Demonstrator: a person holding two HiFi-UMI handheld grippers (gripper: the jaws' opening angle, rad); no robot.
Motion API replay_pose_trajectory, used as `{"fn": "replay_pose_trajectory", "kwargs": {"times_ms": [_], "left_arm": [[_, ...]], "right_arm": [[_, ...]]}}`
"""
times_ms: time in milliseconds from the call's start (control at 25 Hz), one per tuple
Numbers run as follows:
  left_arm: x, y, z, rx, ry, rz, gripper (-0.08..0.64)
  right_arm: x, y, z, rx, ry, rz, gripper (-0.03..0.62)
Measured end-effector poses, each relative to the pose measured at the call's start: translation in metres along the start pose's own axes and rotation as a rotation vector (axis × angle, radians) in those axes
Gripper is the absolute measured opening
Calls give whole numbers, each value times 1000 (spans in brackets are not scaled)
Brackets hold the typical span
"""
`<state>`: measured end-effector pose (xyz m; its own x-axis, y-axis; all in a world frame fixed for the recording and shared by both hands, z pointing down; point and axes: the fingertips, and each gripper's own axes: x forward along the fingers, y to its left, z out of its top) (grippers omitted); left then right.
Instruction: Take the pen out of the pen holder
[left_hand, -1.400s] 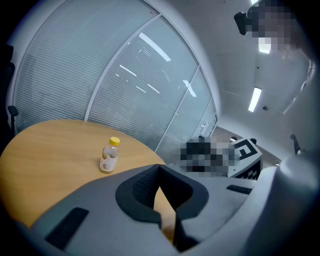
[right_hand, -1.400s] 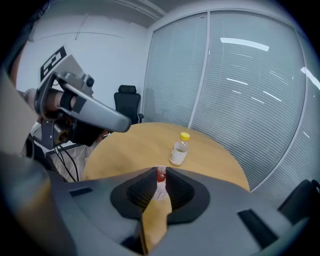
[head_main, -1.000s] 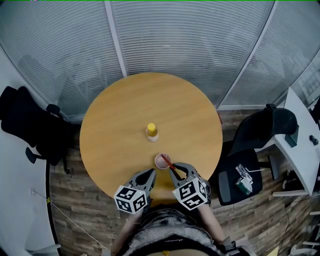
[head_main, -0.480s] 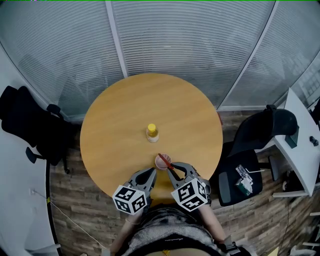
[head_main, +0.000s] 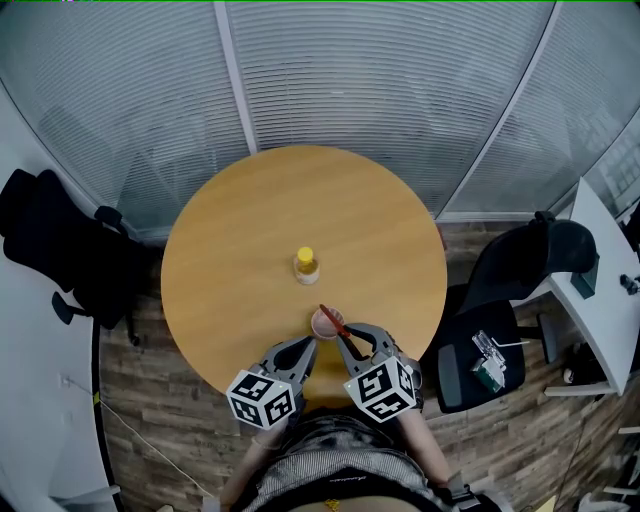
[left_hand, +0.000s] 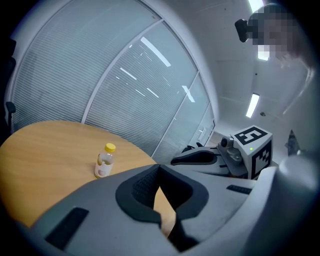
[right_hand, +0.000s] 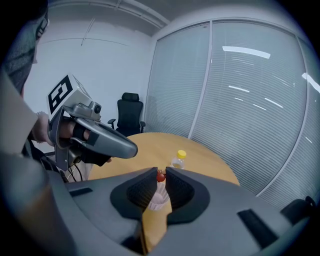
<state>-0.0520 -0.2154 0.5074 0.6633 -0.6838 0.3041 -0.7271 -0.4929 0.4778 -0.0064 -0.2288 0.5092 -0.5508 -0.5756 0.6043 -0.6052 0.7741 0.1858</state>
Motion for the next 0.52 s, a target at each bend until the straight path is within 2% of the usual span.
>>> {"fn": "replay_pose_trajectory", "kwargs": {"times_ms": [520], "left_arm": [[-1, 5, -2, 3, 5, 9, 5]], "right_arm": [[5, -4, -6, 22, 10, -8, 63]]}}
